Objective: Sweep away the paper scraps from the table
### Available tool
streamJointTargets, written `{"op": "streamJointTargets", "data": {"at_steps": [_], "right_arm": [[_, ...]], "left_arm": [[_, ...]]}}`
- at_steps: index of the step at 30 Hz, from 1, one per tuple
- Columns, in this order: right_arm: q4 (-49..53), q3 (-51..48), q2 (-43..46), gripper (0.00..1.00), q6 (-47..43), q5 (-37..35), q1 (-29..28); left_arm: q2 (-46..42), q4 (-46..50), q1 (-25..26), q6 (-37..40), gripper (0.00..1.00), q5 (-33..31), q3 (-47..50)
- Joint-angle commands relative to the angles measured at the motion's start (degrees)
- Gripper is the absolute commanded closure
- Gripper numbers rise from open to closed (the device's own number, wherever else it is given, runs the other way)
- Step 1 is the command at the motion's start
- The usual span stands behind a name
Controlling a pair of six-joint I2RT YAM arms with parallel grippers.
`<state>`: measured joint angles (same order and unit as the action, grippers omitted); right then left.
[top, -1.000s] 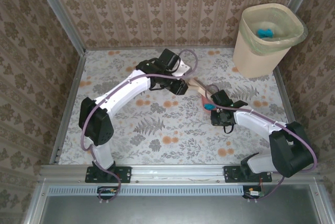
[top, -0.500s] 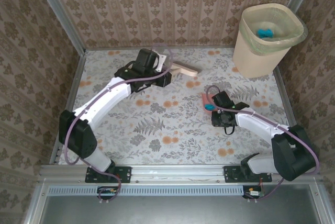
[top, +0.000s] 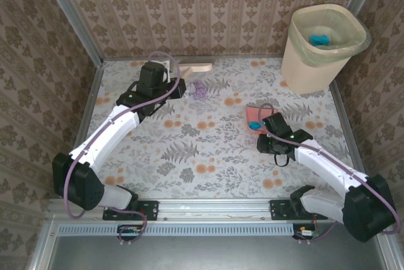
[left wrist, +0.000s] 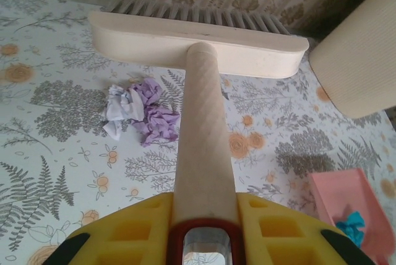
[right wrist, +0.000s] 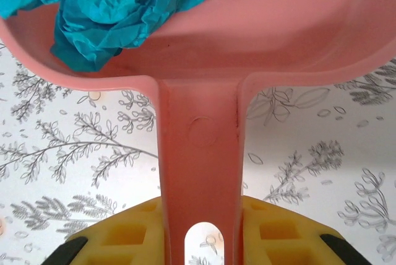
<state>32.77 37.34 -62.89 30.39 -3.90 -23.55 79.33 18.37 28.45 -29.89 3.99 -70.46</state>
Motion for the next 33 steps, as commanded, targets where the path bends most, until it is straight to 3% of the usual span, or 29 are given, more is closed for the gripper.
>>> {"op": "streamJointTargets", "data": {"at_steps": [1,7,13,24,29,33], "right_arm": [[6.7,3.9,4.3,1.00,2.5,-1.0,-1.2],[15.1,12.7,6.4,1.00,3.5,-3.5,-2.6],[23.6,26.6,1.5,1.00,2.2,-6.6,-3.1],[36.4,62.4,-20.2,1.00,-4.0,-15.5,-1.9],[39.3,80.6,-30.4,1.00,-5.7,-14.0,1.2],[40.2,94.9,-38.8,1.00,-4.5,-6.1,7.0]], "left_arm": [[-2.5,-4.6,-1.9,-4.1,1.00,-0.9,2.0],[-3.2,-5.5,-3.7,-5.5,1.00,0.3,3.2],[-2.7,-5.7,-4.0,-6.0,1.00,1.4,3.0],[-2.6,-5.8,-4.4,-6.3,1.00,3.0,3.0],[-2.8,-6.1,-4.8,-6.5,1.00,3.3,3.2],[-2.4,-6.4,-4.9,-6.5,1.00,3.7,3.2]]}}
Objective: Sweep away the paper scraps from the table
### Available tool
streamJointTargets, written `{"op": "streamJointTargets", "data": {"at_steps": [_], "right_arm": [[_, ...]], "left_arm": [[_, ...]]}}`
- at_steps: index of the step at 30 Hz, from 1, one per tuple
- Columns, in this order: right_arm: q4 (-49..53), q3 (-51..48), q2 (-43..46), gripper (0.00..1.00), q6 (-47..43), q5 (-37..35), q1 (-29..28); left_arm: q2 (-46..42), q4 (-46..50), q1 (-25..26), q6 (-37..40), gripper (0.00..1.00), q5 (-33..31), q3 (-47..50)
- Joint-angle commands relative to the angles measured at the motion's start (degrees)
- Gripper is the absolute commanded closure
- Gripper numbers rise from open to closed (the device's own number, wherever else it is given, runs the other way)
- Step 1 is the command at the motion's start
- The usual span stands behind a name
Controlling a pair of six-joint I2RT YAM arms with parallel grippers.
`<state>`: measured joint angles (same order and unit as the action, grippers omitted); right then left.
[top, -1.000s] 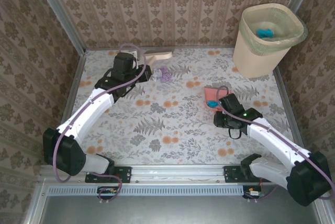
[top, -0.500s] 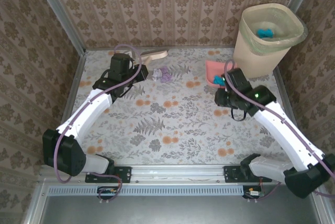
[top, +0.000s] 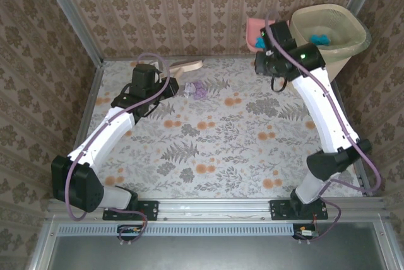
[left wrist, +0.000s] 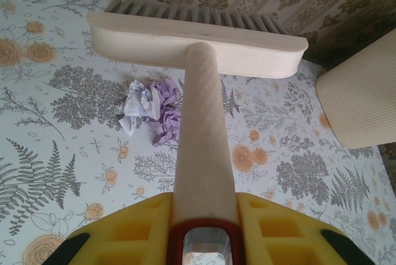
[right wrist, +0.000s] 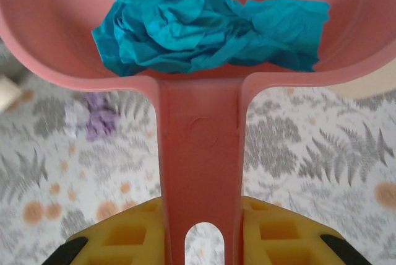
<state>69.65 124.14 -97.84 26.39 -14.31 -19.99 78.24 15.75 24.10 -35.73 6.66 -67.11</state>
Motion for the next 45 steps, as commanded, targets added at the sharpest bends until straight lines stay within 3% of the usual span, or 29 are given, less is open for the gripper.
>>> {"op": "streamJointTargets", "data": {"at_steps": [1,5,8,18,24,39,45], "right_arm": [[3.9,11.5,-5.9,1.00,-0.2,5.9,4.6],[6.9,28.2,-14.8,1.00,1.0,8.0,8.3],[5.0,32.5,-17.8,1.00,5.2,15.0,13.1],[-18.0,19.6,-17.3,1.00,25.9,40.6,27.8],[-36.5,8.8,-15.8,1.00,42.0,51.1,32.0],[-66.1,-14.9,-5.8,1.00,64.4,53.4,36.3],[-70.0,-18.9,-2.7,0.99,68.2,53.7,37.4]], "left_arm": [[-1.2,-3.7,-0.6,-0.7,1.00,1.2,-0.1],[-1.0,-3.8,-0.9,-0.5,1.00,1.4,-0.2],[-0.8,-4.2,-1.0,-0.7,1.00,1.5,-0.1],[0.2,-4.4,-1.1,-0.8,1.00,2.7,-0.5],[0.9,-4.6,-1.2,-0.8,1.00,2.8,-0.8],[1.6,-4.8,-1.1,-1.2,1.00,3.6,-1.0],[1.5,-4.8,-1.1,-1.1,1.00,3.8,-1.0]]}}
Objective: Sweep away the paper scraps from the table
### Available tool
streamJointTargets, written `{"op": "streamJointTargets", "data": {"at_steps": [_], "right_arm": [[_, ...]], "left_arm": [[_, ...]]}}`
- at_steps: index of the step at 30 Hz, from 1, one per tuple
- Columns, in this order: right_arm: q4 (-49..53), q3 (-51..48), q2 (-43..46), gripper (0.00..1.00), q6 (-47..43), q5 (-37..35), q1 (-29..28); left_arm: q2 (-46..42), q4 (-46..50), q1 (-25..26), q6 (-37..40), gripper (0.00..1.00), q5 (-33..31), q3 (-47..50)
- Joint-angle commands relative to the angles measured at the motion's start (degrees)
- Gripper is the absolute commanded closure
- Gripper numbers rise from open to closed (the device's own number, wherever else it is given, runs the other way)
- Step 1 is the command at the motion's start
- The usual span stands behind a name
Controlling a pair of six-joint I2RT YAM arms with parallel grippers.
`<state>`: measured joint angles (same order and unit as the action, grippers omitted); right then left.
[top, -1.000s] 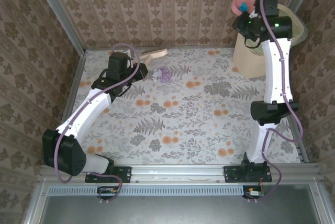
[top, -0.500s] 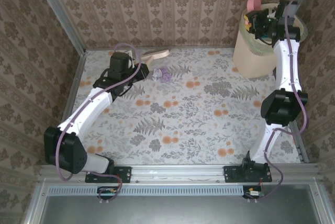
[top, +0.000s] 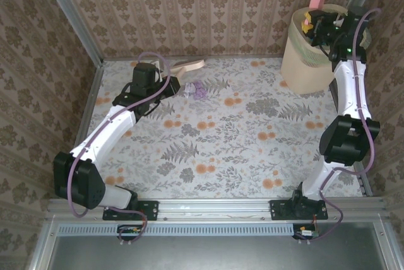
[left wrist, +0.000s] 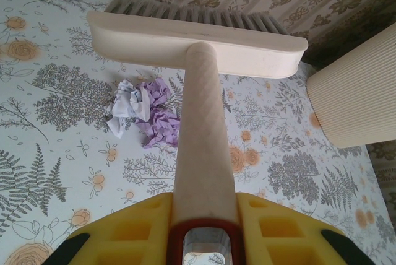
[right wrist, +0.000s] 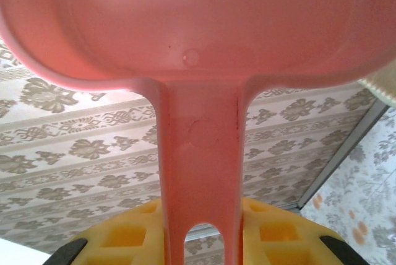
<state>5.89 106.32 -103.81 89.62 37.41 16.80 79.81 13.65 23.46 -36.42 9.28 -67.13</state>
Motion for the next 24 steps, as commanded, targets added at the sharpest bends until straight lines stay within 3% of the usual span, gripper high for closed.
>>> {"op": "streamJointTargets", "data": {"at_steps": [1,10,14,18,24], "right_arm": [[-6.2,-1.4,3.6,0.99,5.2,2.1,0.7],[-5.8,-3.9,7.2,0.99,4.1,3.1,0.8],[2.4,-4.8,11.3,0.99,-4.9,1.9,0.0],[4.2,-11.7,17.4,0.99,-11.7,-0.5,-2.2],[10.8,-22.9,26.9,0.99,-28.8,-6.1,-11.0]], "left_arm": [[0.0,-2.7,-0.4,-0.4,1.00,1.1,-1.0],[-0.2,-2.7,-0.4,-0.5,1.00,1.3,-0.9],[-0.1,-2.8,-0.4,-0.5,1.00,1.3,-0.9],[-0.1,-2.8,-0.3,-0.5,1.00,1.3,-0.8],[-0.4,-2.8,-0.3,-0.7,1.00,0.9,-0.6]]}}
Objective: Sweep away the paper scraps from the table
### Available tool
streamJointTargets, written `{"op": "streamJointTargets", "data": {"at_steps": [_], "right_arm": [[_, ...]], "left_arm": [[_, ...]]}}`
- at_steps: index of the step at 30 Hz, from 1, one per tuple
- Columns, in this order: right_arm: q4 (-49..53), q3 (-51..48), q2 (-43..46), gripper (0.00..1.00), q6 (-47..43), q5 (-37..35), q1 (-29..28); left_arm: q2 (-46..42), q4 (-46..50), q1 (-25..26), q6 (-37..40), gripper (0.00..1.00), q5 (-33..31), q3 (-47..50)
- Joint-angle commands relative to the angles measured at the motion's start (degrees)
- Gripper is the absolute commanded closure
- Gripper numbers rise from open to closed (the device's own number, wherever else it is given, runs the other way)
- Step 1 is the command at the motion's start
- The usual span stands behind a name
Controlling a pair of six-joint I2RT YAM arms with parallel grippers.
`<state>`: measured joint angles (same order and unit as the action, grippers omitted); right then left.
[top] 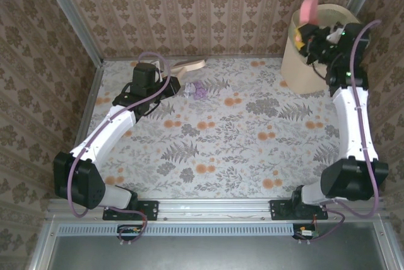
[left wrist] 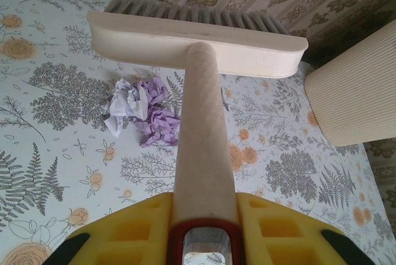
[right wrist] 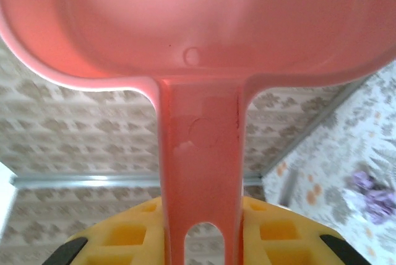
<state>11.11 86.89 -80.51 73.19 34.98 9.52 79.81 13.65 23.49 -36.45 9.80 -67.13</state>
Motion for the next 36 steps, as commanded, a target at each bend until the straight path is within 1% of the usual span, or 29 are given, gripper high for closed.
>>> {"op": "streamJointTargets", "data": {"at_steps": [1,3,6,8,9,12,14,16,18,23,27,33,36], "right_arm": [[7.8,-4.8,4.7,1.00,-16.0,-5.3,-5.5],[12.8,-7.1,6.6,1.00,-23.9,-9.9,-9.9],[17.2,-11.6,8.1,1.00,-32.4,-16.4,-15.7],[18.9,-14.7,8.2,1.00,-36.4,-21.2,-19.4],[19.3,-16.0,7.7,1.00,-39.1,-23.3,-21.3],[24.5,-17.7,4.5,1.00,-46.3,-30.2,-28.0],[26.1,-19.1,2.2,1.00,-49.5,-34.4,-32.3],[25.1,-22.2,1.2,1.00,-51.0,-38.8,-36.1],[22.9,-25.5,-1.3,1.00,-51.8,-40.2,-38.8],[14.8,-31.9,-6.2,1.00,-52.1,-40.9,-43.3],[10.8,-32.8,-11.3,1.00,-53.8,-44.1,-46.8],[11.6,-30.8,-16.5,1.00,-54.6,-46.1,-49.5],[12.3,-30.5,-17.3,1.00,-53.7,-46.3,-49.7]], "left_arm": [[-0.5,-2.8,-0.2,-0.7,1.00,0.3,-0.5],[-0.8,-2.9,-0.3,-0.8,1.00,0.0,-0.2],[-1.1,-2.9,-0.2,-0.9,1.00,-0.9,0.1],[-1.6,-2.9,-0.3,-1.2,1.00,-1.7,0.5],[-1.8,-3.1,-0.3,-1.3,1.00,-2.2,0.8],[-2.7,-3.7,-0.2,-2.0,1.00,-3.6,1.8],[-3.3,-4.2,-0.3,-2.3,1.00,-4.5,2.6],[-3.9,-4.8,-0.3,-2.9,1.00,-5.4,3.3],[-4.6,-5.5,-0.2,-3.5,1.00,-6.3,4.2],[-5.8,-7.9,-0.2,-5.9,1.00,-8.3,6.5],[-7.1,-10.1,0.2,-8.1,1.00,-9.9,8.7],[-6.8,-11.1,2.3,-8.0,1.00,-11.6,9.0],[-4.7,-6.8,2.3,-6.9,1.00,-12.1,5.6]]}}
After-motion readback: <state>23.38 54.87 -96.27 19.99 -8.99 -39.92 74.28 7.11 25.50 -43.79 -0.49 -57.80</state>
